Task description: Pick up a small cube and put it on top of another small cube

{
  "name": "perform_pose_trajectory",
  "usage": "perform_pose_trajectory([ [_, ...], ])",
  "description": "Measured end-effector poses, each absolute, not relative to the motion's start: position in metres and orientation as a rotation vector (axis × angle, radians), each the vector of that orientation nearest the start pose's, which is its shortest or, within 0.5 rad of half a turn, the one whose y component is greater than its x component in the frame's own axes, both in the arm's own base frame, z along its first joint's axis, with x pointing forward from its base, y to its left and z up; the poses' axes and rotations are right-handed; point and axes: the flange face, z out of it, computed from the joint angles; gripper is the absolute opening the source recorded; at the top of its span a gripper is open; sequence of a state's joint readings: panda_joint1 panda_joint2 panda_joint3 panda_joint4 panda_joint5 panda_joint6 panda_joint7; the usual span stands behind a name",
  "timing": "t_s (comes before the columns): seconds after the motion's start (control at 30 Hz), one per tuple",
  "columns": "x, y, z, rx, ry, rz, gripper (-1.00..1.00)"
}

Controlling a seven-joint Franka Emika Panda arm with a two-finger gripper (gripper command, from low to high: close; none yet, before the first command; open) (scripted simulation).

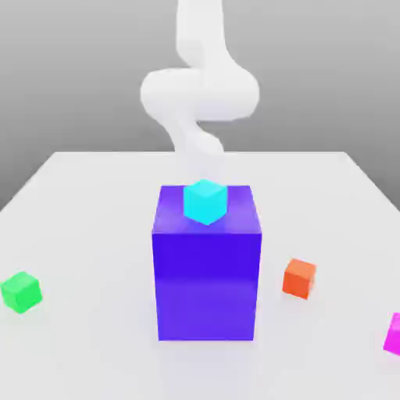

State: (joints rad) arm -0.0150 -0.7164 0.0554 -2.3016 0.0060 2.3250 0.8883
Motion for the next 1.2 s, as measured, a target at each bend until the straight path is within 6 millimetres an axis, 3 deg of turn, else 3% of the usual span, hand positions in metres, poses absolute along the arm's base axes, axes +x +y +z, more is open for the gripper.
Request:
perform_pose_trajectory([
  [0.27,0.451,0.104,0.572,-2.465,1.339,-0.706,0.00],
  [0.53,0.479,0.189,0.447,-2.470,1.550,-0.478,0.00],
  [0.67,0.473,0.234,0.382,-2.472,1.644,-0.363,0.00],
  [0.83,0.452,0.282,0.301,-2.462,1.779,-0.217,0.00],
  [1.03,0.403,0.333,0.210,-2.439,1.949,-0.037,0.00],
  [1.2,0.392,0.343,0.139,-2.432,1.986,0.001,0.00],
])
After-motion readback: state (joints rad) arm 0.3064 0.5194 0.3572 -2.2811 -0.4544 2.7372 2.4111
